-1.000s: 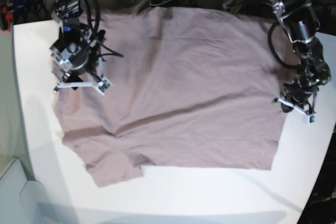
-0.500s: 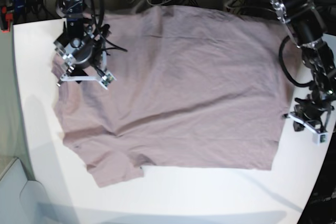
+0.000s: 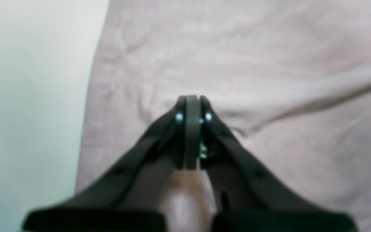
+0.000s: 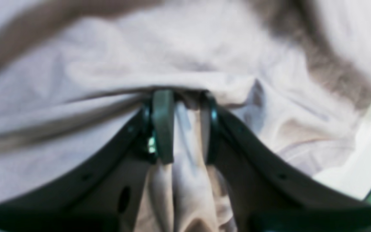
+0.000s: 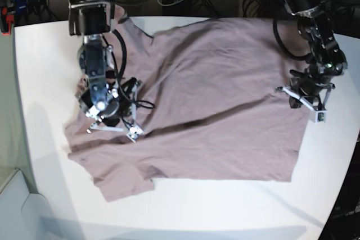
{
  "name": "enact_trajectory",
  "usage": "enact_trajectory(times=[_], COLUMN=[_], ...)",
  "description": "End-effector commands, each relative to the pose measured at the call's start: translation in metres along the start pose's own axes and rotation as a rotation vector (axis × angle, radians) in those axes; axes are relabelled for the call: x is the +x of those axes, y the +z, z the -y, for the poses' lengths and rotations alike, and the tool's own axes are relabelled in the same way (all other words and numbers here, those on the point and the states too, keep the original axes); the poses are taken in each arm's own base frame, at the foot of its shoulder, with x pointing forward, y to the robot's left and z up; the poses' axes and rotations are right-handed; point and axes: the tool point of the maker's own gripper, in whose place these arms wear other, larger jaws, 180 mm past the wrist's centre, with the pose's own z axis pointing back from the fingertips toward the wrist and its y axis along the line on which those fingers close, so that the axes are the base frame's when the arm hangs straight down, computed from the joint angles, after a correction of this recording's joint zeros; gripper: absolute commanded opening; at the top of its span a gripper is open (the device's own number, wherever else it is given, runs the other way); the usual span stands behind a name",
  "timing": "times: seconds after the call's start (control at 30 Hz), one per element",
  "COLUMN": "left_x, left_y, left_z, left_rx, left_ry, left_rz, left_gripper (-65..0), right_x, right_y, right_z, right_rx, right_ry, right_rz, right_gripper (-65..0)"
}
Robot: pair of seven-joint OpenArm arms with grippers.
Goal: Layout the t-shirt on the table in an organized manner, then fold the t-shirt properly
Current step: 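Grasp the shirt edges with both grippers and tug them apart, then hold the shirt edges with both grippers and smooth it flat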
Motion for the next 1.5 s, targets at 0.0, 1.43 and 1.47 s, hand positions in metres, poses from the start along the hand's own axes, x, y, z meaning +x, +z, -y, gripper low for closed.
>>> enact_trajectory(times=[0.0,1.43,1.47], left_x=[0.015,0.118,0.119], left_y=[0.002,-0.026,-0.026], left_z=[-0.001,-0.016,-0.016], left_rx=[-0.006,-0.026,-0.027], left_ry=[-0.004,-0.063,-0.063], left_rz=[0.049,0.236,0.239], left_gripper=[-64.9,-64.9,-64.9], right_x=[-0.002,-0.124,-0.120], right_y=[-0.003,0.126,0.126], right_z=[-0.004,-0.003,0.001], right_rx=[0.022,-0.240,-0.248], right_ry=[0.021,0.115,0.115], right_rz=[-0.044,-0.238,-0.227], right_gripper=[-51.8,-52.0,-52.0])
